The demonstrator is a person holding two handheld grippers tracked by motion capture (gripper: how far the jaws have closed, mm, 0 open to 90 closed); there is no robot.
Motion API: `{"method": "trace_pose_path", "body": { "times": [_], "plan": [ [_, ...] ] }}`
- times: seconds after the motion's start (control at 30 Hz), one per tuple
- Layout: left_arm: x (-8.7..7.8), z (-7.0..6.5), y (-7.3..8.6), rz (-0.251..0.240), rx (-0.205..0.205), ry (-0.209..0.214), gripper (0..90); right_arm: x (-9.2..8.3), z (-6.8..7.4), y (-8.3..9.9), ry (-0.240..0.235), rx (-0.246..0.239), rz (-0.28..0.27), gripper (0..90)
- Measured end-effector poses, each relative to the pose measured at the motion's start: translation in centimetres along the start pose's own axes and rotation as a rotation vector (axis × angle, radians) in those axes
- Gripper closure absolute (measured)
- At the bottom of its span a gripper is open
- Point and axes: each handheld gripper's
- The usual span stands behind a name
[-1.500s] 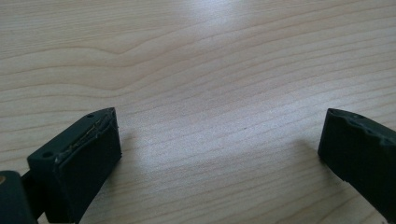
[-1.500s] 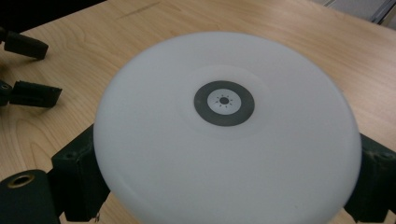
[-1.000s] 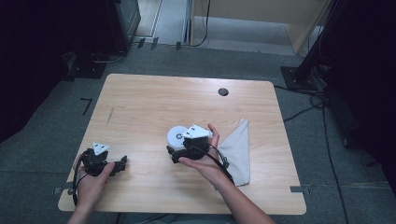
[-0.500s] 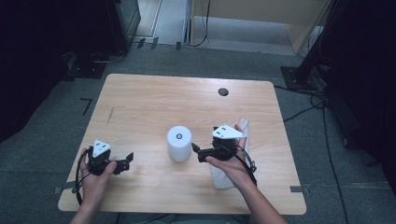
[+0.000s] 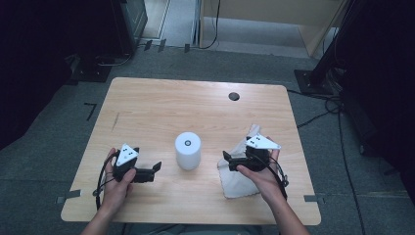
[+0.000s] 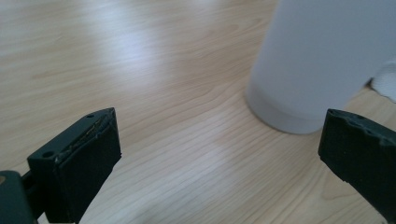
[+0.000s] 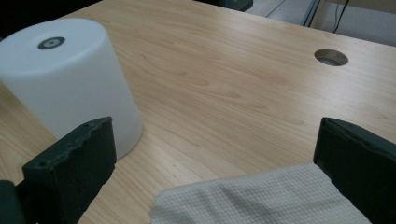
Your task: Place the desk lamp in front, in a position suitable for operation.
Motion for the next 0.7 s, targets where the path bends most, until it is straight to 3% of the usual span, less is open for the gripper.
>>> {"method": "trace_pose_path", "body": {
  "times": [0.1, 0.2, 0.3, 0.4, 0.43, 0.47, 0.5, 0.53, 0.6, 0.67, 0.7],
  "plan": [
    [0.6, -1.0, -0.3, -0.025, 0.038, 0.024, 0.0, -0.2, -0.8, 0.7, 0.015, 0.013, 0.013, 0.0],
    [1.5, -1.5, -0.4, -0.041, 0.045, 0.048, 0.5, -0.2, -1.1, 1.1, 0.022, 0.019, 0.018, 0.0],
    [2.2, -1.9, -0.4, -0.050, 0.040, 0.057, 15.3, -0.2, -1.6, 1.7, 0.037, 0.031, 0.027, 0.0],
    [2.9, -2.3, -0.4, -0.029, 0.071, 0.082, 14.9, -0.3, -2.1, 2.3, 0.042, 0.048, 0.037, 0.0],
    [3.2, -2.5, -0.5, -0.001, 0.083, 0.096, 6.8, -0.2, -2.6, 2.7, 0.046, 0.068, 0.041, 0.0],
    [3.5, -2.7, -0.5, 0.039, 0.099, 0.129, 6.8, -0.2, -2.6, 2.7, 0.046, 0.068, 0.041, 0.0],
    [3.7, -3.0, -0.4, 0.057, 0.112, 0.159, 0.0, -0.2, -2.9, 3.0, 0.046, 0.077, 0.045, 0.0],
    [3.9, -3.2, -0.4, 0.065, 0.124, 0.168, 0.0, -0.2, -3.1, 3.2, 0.049, 0.086, 0.047, 0.0],
    [4.2, -3.6, -0.5, 0.051, 0.124, 0.161, 0.0, -0.1, -3.5, 3.6, 0.055, 0.098, 0.055, 0.0],
    [4.5, -3.7, -0.7, 0.040, 0.099, 0.198, 0.0, -0.1, -3.7, 3.8, 0.061, 0.103, 0.063, 0.0],
    [4.7, -3.8, -0.7, 0.038, 0.106, 0.193, 0.0, -0.1, -3.8, 3.9, 0.060, 0.105, 0.063, 0.0]
  ]
}}
Point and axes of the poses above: each handheld gripper's, and its own axes: x roughly forward along the jaws, y roughly out of its underside, z roughly to its left, and after that the axes turned 6 degrees about -x, right-handed
